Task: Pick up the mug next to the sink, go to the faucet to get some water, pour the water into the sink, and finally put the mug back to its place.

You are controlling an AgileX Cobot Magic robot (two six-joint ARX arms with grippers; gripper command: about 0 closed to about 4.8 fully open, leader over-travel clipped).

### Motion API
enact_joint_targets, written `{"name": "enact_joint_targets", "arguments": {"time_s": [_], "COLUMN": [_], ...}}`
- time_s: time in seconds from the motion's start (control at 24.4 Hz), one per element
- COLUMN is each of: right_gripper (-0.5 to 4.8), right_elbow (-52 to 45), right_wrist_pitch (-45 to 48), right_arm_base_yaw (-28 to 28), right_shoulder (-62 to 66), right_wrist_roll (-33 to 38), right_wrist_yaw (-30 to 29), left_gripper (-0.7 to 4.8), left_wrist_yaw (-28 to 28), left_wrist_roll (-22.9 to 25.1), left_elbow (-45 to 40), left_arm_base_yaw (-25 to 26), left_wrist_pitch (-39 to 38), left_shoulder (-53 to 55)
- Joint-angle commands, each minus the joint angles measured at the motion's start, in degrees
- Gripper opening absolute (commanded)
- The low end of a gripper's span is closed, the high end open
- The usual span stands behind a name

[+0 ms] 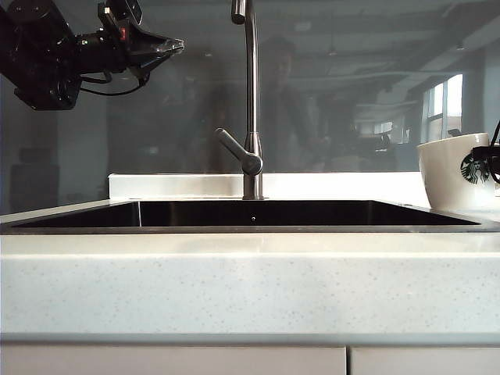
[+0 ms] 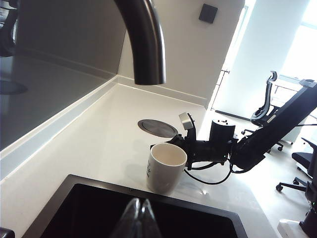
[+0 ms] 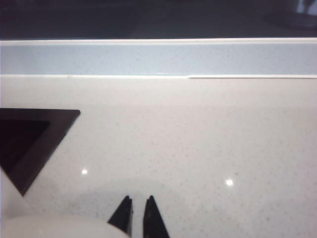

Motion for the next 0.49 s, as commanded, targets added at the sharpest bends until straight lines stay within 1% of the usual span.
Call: {"name": "enact_joint_targets", "arguments": {"time_s": [0.04,0.2,0.25,0.29,0.33,0.37,0.49], "right_gripper": [-0.05,-0.04,0.05,0.41,0.94,1.28,1.40], "right_elbow": [0.44,0.44,0.44,0.44,0.44,0.44,0.31], "right_wrist_pitch": [4.00,3.93,3.74,3.54,3.45,3.32,2.82], "right_arm_base_yaw": [0.04,0.04,0.04,0.00,0.00,0.00,-0.07], "right_shoulder": [-0.61,-0.61,-0.61,-0.61,-0.61,-0.61,-0.61], "right_wrist_roll": [0.59,0.59,0.59,0.59,0.59,0.59,0.61], "right_wrist_yaw": [-0.50,-0.50,-0.50,-0.50,-0.50,-0.59,-0.70], "left_gripper": [-0.05,-0.05,-0.05,-0.05,-0.05,-0.05,-0.05], "left_wrist_yaw": [0.20,0.17,0.17,0.17,0.17,0.17,0.17], "left_wrist_roll": [-0.02,-0.02,0.00,0.00,-0.02,-0.02,-0.22], "left_elbow": [0.09,0.09,0.09,0.09,0.09,0.09,0.09], "left_arm_base_yaw": [0.09,0.11,0.09,0.09,0.07,0.07,0.07], "left_wrist_pitch": [2.14,2.14,2.14,2.14,2.14,2.14,2.14], "left_shoulder": [-0.52,-0.52,-0.52,-0.52,-0.52,-0.52,-0.52]}}
